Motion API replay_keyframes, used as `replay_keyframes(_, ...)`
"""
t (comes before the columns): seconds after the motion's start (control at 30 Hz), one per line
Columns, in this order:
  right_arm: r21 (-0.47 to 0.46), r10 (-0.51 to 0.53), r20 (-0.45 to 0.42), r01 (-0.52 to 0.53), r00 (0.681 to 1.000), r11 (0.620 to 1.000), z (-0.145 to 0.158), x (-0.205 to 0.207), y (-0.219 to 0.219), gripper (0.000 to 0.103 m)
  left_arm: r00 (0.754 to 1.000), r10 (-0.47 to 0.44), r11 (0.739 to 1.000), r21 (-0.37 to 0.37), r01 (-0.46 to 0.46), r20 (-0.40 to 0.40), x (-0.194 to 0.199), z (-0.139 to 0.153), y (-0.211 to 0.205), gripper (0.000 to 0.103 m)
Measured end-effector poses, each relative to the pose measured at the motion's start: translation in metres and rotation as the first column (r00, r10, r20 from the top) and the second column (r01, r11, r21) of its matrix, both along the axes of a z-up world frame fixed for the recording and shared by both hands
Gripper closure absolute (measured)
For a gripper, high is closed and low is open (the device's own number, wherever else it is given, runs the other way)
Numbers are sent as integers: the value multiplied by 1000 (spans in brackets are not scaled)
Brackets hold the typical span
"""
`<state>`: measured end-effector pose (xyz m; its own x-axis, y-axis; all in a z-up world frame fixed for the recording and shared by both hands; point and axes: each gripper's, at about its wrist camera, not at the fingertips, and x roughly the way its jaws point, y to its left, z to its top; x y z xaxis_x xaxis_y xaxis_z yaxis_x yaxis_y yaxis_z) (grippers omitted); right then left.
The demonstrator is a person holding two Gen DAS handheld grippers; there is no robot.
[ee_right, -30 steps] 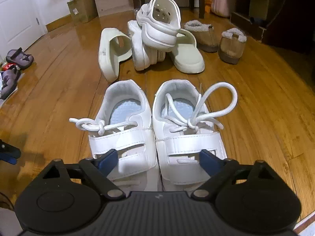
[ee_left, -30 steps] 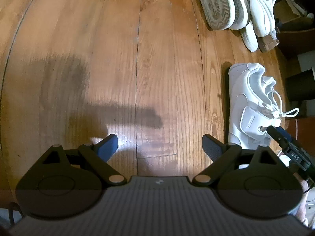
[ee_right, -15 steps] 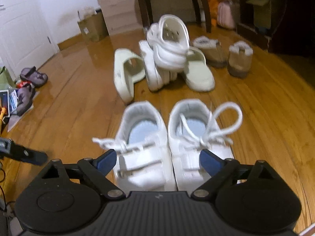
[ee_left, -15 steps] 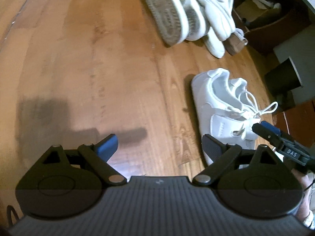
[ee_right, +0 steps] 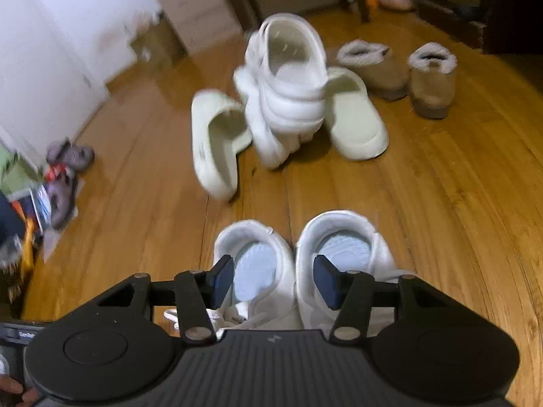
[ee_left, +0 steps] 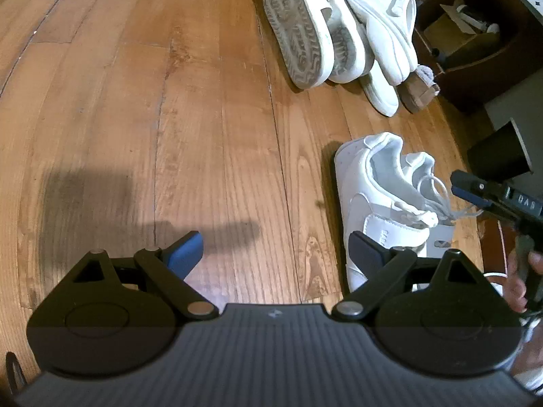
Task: Organize scattered shoes
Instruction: 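Open the right tool and pull it back from the sneaker pair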
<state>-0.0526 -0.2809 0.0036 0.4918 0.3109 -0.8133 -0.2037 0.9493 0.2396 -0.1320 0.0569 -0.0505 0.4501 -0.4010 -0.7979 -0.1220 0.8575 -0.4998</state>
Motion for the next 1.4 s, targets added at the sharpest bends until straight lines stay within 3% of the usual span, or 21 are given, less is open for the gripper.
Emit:
replay_keyframes(0.1, -130, 26, 10, -25, 1000, 991, -16, 10, 26, 14, 1000, -9, 1000, -7, 9, 5, 1, 1, -3, 10)
replay_keyframes(0.17, -205, 59, -13, -61, 998, 977, -38, 22, 43, 26, 1000, -20, 1000, -1, 20, 8, 1, 2, -5, 10)
replay_keyframes(0.2, -209, 62, -15, -64, 998, 976, -52, 31, 43, 52, 1000, -20, 1000, 5, 20, 4, 1, 1, -6, 10)
replay_keyframes(0.23, -189, 55, -12, -57, 998, 980, -60, 37, 38, 65, 1000, -20, 1000, 11, 20, 1, 1, 1, -6, 10)
replay_keyframes(0.3, -11, -9, -33, 9, 999, 1000, -73, 49, 10, 74, 1000, -15, 1000, 13, 15, -7, 1, -1, -4, 10)
replay_keyframes(0.4, -79, -3, 24, 5, 1000, 997, -64, 41, 0, 76, 1000, -10, 1000, 16, 11, -6, -2, -1, 0, 10)
replay_keyframes(0.5, -114, 39, 76, -30, 996, 993, -50, 31, -23, 76, 1000, 4, 1000, 18, -4, -17, -2, -4, 5, 10)
replay_keyframes(0.57, -63, -4, 56, 7, 998, 998, -42, 33, -54, 76, 1000, 12, 1000, 5, -11, -22, -1, -5, 7, 10)
replay_keyframes(0.67, -142, -39, 105, 54, 994, 988, -33, 33, -82, 76, 1000, 8, 1000, -6, -8, -21, 0, -5, 7, 10)
replay_keyframes(0.73, -141, -65, 116, 81, 991, 987, -29, 36, -105, 76, 1000, 8, 1000, -5, -8, -21, 0, -4, 7, 10)
replay_keyframes(0.97, -355, 39, 99, -1, 994, 935, -22, 49, -130, 76, 1000, 2, 1000, -20, -2, -28, 1, -4, 4, 10)
replay_keyframes(1.03, -421, 90, 73, -51, 993, 906, -23, 55, -128, 76, 999, 7, 999, -51, -9, -36, 2, -5, 4, 10)
replay_keyframes(1.1, -447, 107, 42, -77, 993, 891, -25, 66, -130, 76, 998, 18, 992, -127, -25, -54, 4, -6, 4, 10)
replay_keyframes(1.23, -448, -61, -7, 52, 998, 892, -32, 88, -135, 57, 997, 31, 987, -158, -41, -65, 10, 1, -8, 10)
replay_keyframes(1.27, -409, -113, 27, 114, 993, 905, -24, 85, -134, 53, 998, 23, 984, -175, -33, -57, 12, 5, -15, 10)
replay_keyframes(1.33, -303, -161, 87, 180, 983, 936, -8, 74, -132, 30, 999, -9, 983, -184, 2, -33, 16, 14, -32, 10)
replay_keyframes(1.4, -195, -194, 124, 215, 973, 957, 7, 51, -123, 26, 1000, -22, 986, -165, 19, -18, 18, 20, -42, 10)
